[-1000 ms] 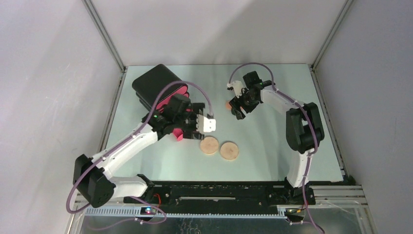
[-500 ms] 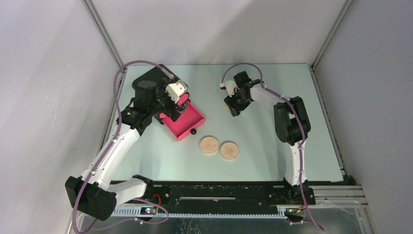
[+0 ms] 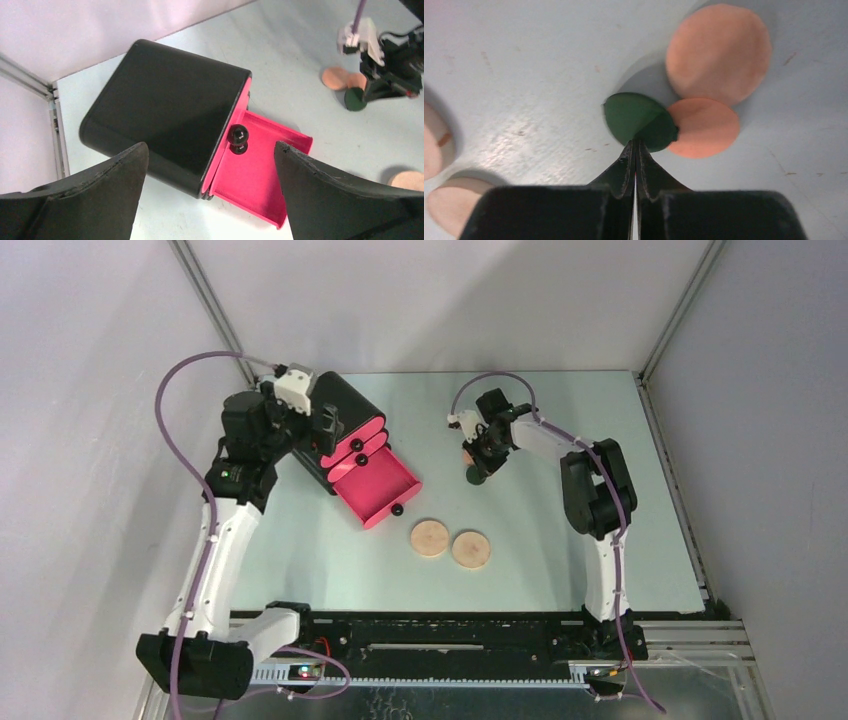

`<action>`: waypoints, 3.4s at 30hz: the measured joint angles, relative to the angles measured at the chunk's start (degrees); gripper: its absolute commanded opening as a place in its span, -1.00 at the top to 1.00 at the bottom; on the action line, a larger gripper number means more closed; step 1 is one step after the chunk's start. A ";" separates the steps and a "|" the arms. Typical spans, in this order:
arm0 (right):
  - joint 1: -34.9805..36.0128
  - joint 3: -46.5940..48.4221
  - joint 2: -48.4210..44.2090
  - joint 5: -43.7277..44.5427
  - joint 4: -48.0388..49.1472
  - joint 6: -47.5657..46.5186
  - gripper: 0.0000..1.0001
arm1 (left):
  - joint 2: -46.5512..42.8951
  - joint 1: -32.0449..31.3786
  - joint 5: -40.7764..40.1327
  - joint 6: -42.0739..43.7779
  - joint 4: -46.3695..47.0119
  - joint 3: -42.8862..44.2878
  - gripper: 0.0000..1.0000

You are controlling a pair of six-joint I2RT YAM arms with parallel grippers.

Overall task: Organize the makeup
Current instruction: Pick up the makeup tool from the center of the board.

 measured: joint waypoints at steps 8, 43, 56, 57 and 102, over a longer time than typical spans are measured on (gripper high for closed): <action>4.44 -1.03 -7.98 -2.45 -2.05 -0.33 0.97 | -0.96 2.84 -0.94 -4.20 -1.01 2.23 -1.00; 4.46 2.34 1.75 5.18 -0.46 -2.40 0.50 | -3.82 3.58 -0.37 -5.05 -2.38 2.10 -1.00; 4.87 1.73 0.57 3.85 -0.79 -1.68 -0.32 | -4.09 3.61 -0.42 -5.01 -2.38 2.10 -1.00; 4.87 1.40 0.02 4.07 -0.70 -1.62 -0.39 | -4.09 3.61 -0.42 -5.01 -2.38 2.10 -1.00; 7.10 3.74 -3.89 6.08 -2.95 -2.54 0.44 | -4.09 3.61 -0.55 -4.57 -2.40 2.10 -1.00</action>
